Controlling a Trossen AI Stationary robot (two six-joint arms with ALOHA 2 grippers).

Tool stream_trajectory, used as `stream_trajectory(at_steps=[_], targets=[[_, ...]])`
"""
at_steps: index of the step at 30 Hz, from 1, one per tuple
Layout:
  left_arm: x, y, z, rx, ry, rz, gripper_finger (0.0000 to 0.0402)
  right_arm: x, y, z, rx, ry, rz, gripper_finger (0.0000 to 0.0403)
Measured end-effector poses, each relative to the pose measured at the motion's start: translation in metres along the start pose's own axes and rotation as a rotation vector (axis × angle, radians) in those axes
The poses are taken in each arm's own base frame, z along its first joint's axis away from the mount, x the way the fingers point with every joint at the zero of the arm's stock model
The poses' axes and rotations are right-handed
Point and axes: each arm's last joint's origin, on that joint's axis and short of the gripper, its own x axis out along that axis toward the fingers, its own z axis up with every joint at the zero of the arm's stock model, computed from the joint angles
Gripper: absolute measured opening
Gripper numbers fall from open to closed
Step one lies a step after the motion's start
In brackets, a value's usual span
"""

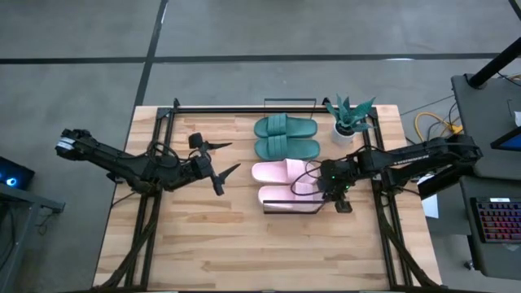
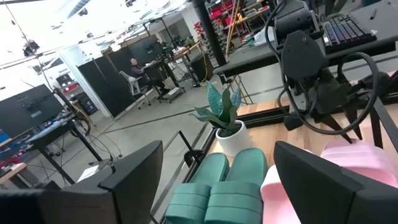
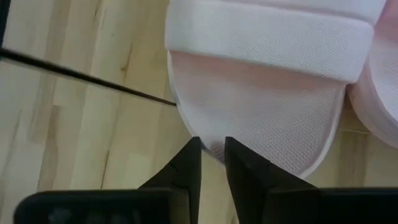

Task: Pick and place slides into the shelf
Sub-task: Put the pink slide on the shelf, then return to Home Position

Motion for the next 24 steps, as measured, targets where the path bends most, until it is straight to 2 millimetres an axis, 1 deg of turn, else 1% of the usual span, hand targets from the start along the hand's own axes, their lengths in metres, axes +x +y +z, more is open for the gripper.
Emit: stream_trajectory(at_steps=[5,9,12,14,16,19,22,24], targets=[[0.000,0.000,-0.001,0.005,0.008,-0.004,0.0290,-0.002,-0.002,0.000,0.028,0.025,-0.078,0.0081],[0.000,-0.001,-0.002,0.009,0.015,-0.006,0.0290,-0.015,0.001,0.004,0.009,-0.011,-0.097,0.0096],[0.000,-0.001,-0.002,-0.007,0.018,-0.008,0.0290,-0.029,0.006,0.008,0.003,-0.032,-0.109,0.0101],[0.000,-0.001,-0.003,-0.003,0.024,-0.010,0.0290,-0.041,0.008,0.010,0.005,-0.052,-0.153,0.0101],[0.000,-0.001,-0.004,-0.016,0.030,-0.012,0.0290,-0.054,0.009,0.011,0.006,-0.080,-0.246,0.0098],[0.000,-0.002,-0.004,-0.063,0.037,-0.014,0.0288,-0.075,0.010,0.012,0.015,-0.169,-0.425,0.0088],[-0.004,0.001,-0.005,-0.125,0.049,-0.022,0.0274,-0.098,0.013,0.011,0.035,-0.305,-0.580,0.0075],[-0.009,0.005,-0.006,-0.187,0.063,-0.064,0.0258,-0.113,0.015,0.009,0.053,-0.412,-0.648,0.0066]])
